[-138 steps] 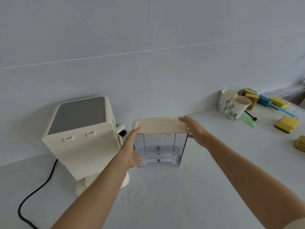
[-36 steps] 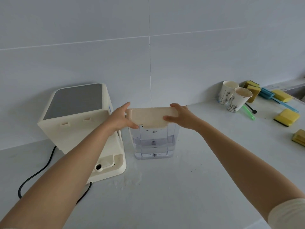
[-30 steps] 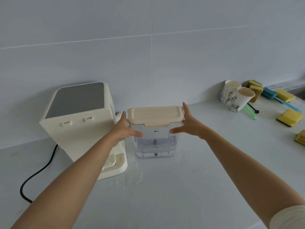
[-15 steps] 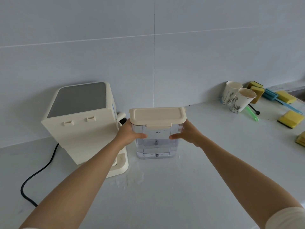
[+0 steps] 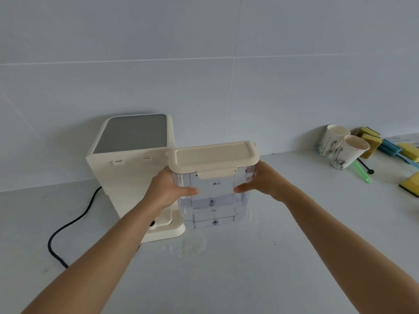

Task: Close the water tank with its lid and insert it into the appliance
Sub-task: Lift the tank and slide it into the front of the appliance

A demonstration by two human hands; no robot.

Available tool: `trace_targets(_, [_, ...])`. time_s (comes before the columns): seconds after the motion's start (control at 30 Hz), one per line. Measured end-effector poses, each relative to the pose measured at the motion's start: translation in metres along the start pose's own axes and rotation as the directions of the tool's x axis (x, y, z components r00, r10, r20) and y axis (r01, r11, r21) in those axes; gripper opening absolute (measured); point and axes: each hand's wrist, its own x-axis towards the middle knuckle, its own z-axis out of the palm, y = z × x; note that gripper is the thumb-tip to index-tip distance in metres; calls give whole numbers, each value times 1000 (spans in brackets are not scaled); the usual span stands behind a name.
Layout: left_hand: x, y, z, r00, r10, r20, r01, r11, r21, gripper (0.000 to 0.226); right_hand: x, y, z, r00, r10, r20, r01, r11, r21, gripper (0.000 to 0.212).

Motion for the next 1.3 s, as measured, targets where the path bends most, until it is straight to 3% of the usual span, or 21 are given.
trace_targets(0.37, [-31, -17, -91, 989, -85, -121, 75, 994, -84, 60, 16, -63, 71, 987, -118, 108, 119, 993, 4, 82])
trace_targets(0.57, [-34, -24, -128, 978, -140, -154, 121, 984, -130, 76, 31, -86, 106, 980, -155, 128, 151, 988, 41, 72])
trace_targets(0.77, [-26, -32, -144, 975, -154, -159, 138, 985, -103, 66, 41, -91, 126, 985, -129, 112, 116, 987, 112, 75])
trace_targets(1.3, [-13, -58, -151, 980, -178, -89, 163, 974, -156, 56, 46, -79, 149, 997, -64, 51, 61, 997, 52, 82])
